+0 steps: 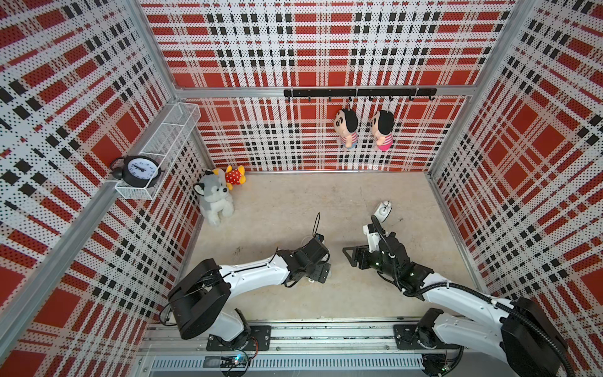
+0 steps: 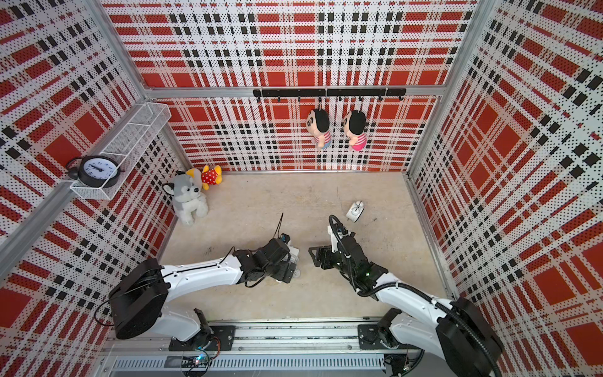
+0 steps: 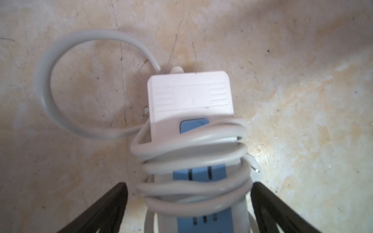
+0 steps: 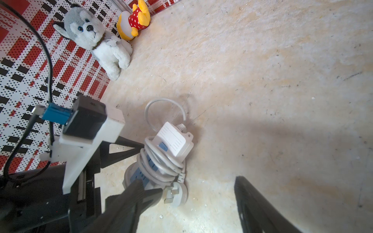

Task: Unwrap the cord wrapped around the power strip
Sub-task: Pick up the power strip from the center of the board.

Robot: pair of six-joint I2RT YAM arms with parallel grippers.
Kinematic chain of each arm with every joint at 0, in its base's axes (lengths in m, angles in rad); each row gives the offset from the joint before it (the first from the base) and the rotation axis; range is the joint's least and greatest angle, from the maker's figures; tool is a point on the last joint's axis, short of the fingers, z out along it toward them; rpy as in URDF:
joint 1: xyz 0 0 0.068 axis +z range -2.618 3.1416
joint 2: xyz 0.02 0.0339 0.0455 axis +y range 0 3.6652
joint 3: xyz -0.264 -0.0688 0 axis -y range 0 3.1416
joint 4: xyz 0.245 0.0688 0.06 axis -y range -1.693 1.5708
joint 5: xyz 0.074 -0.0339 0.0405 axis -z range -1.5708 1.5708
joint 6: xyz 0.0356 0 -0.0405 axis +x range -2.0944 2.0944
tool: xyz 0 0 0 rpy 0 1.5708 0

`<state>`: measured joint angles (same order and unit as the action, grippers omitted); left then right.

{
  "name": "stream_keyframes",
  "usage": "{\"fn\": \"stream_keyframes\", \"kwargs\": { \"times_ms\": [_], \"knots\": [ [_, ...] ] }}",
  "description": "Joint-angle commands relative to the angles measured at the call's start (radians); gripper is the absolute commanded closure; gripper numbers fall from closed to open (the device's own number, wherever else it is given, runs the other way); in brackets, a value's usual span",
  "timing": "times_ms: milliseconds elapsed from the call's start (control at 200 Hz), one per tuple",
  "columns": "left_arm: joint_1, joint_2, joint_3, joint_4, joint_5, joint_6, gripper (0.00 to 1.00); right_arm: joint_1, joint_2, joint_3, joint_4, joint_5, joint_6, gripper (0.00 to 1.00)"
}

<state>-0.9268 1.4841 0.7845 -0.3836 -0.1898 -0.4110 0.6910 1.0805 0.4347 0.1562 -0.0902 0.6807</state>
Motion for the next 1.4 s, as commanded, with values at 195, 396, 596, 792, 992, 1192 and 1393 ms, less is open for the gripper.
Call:
{"fn": "stream_keyframes", "kwargs": {
  "times_ms": [195, 396, 596, 792, 992, 1192, 1393],
  "knots": [
    [-0.015, 0.010, -0.008, -0.066, -0.059, -0.022, 0.00, 0.005, -0.019, -0.018, -0.001, 0.014, -0.003, 0.24],
    [-0.012, 0.047, -0.001, -0.045, -0.059, -0.001, 0.07, 0.004, -0.010, -0.010, -0.004, 0.005, -0.010, 0.23],
    [-0.003, 0.043, 0.001, -0.039, -0.062, 0.016, 0.28, 0.004, -0.015, -0.014, -0.003, 0.015, -0.009, 0.23],
    [-0.005, 0.001, 0.000, -0.034, -0.065, 0.029, 0.49, 0.004, 0.002, -0.011, 0.003, 0.009, -0.011, 0.23],
    [0.014, -0.046, -0.009, -0.020, -0.034, 0.031, 0.42, 0.005, 0.019, -0.010, 0.017, -0.010, -0.020, 0.22],
    [0.039, -0.057, -0.029, -0.023, -0.013, 0.029, 0.30, 0.004, 0.018, -0.011, 0.008, -0.011, -0.022, 0.21],
    [0.048, -0.063, -0.032, -0.031, -0.028, 0.036, 0.48, 0.004, 0.012, -0.009, 0.006, -0.009, -0.021, 0.21]
  ]
}}
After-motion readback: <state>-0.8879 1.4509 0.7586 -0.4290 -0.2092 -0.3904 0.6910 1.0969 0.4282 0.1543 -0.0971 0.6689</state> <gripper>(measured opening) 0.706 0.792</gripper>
